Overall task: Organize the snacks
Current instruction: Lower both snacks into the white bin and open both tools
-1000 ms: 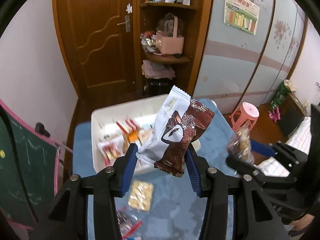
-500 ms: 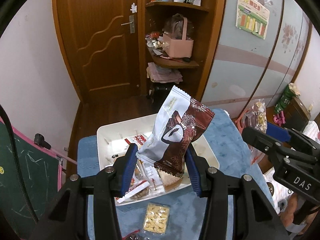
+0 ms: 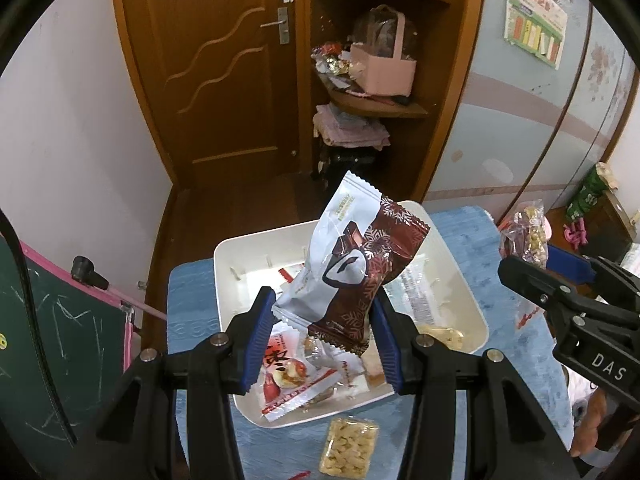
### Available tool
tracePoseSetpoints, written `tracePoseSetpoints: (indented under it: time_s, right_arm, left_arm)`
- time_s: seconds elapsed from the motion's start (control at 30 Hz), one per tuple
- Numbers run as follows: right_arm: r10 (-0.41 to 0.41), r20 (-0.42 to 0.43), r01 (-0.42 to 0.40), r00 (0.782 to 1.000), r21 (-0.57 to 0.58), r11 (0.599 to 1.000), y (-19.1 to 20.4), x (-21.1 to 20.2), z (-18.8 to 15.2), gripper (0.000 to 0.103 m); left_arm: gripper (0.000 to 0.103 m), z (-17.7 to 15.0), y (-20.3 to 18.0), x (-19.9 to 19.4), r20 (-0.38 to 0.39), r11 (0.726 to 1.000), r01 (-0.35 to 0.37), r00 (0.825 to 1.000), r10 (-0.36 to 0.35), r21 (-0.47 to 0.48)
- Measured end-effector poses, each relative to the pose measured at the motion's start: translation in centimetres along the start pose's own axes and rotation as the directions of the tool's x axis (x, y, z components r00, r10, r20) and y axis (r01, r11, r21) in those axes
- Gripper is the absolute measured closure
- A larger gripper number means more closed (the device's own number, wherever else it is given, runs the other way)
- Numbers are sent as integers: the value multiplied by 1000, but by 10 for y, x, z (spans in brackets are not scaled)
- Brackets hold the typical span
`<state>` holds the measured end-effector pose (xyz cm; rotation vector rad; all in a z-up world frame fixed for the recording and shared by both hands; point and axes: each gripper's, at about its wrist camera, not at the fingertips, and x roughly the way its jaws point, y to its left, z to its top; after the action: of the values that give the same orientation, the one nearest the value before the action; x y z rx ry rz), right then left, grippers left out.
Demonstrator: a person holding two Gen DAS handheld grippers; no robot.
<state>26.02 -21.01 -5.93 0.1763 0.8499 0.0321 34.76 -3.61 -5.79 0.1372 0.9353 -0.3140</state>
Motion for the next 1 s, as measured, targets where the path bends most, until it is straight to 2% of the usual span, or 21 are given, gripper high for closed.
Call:
tracePoseSetpoints:
  time_s: [0.6, 0.63, 0.67, 0.7, 0.77, 1.0]
  right_arm:
    - [-46, -111, 52, 993, 47, 998, -3, 51, 0, 40]
    - [-36, -115, 42, 993, 52, 998, -3, 53, 0, 40]
    - [-28, -116, 35, 993, 57, 998, -4, 54, 0, 40]
    - [-13, -117, 20, 993, 61, 998, -3, 55, 1, 40]
    - [4, -122, 4, 993, 68, 998, -2, 55, 0, 40]
    - [43, -117, -34, 992, 80, 996, 0, 43, -7, 40]
  left_arm:
    - [54, -3, 14, 49, -91, 999, -50, 995, 49, -1]
    - [53, -3, 15, 50, -97, 999, -48, 994, 47, -6]
    - [44, -4, 16, 52, -105, 999, -47, 993, 46, -10]
    - [31, -5, 18, 53, -114, 999, -51, 992, 49, -15]
    - [23, -7, 21, 49, -100, 997, -64, 993, 61, -31]
    - [22, -13, 27, 34, -89, 996, -80, 993, 76, -38]
